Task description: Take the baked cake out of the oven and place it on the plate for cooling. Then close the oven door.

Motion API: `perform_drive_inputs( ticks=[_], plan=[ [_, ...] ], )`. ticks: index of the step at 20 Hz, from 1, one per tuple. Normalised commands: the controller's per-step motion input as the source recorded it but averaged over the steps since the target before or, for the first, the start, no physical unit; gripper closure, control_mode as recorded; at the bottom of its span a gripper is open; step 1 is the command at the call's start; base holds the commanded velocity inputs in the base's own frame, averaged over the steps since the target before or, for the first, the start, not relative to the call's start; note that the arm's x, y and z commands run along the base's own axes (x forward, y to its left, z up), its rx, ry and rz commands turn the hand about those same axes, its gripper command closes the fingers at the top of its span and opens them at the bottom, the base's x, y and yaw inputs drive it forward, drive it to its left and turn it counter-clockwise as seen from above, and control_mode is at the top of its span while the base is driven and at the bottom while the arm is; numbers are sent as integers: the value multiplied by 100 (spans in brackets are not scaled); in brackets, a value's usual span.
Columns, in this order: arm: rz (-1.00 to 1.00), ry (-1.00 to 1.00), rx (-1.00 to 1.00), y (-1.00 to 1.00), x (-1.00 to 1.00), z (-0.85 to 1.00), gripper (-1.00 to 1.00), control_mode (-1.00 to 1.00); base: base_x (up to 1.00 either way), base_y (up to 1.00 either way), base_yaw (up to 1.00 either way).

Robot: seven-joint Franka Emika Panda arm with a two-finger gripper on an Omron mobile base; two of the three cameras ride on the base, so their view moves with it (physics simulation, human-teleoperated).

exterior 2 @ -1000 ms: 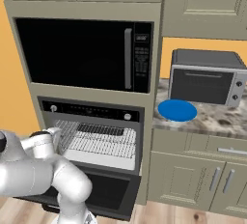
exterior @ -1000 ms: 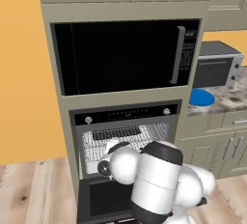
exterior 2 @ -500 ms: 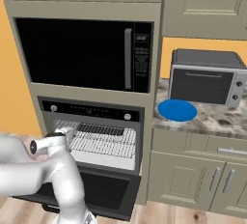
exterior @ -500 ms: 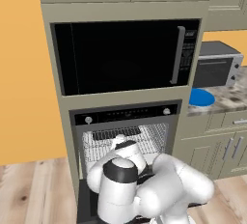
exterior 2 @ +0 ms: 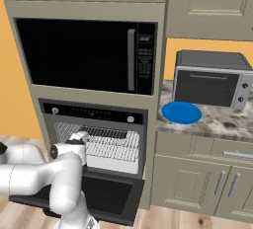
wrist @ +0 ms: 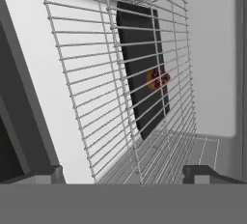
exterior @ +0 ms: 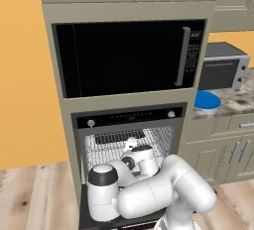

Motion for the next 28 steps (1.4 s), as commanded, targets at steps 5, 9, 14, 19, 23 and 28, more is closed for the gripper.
perform_drive_inputs(
  ticks=[5, 9, 14, 19, 23, 28],
  plan=[
    [0, 0, -2, 0, 0, -21, -100, -100, 0, 0, 0],
    [0, 0, -2, 1, 0, -18, -100, -100, 0, 0, 0],
    [0, 0, -2, 4, 2, -12, -100, -100, 0, 0, 0],
    [0, 0, -1, 3, 5, -7, -100, -100, 0, 0, 0],
    [0, 0, 0, 0, 3, -8, -100, -100, 0, 0, 0],
    [0, 0, -1, 0, 9, -11, -100, -100, 0, 0, 0]
  ],
)
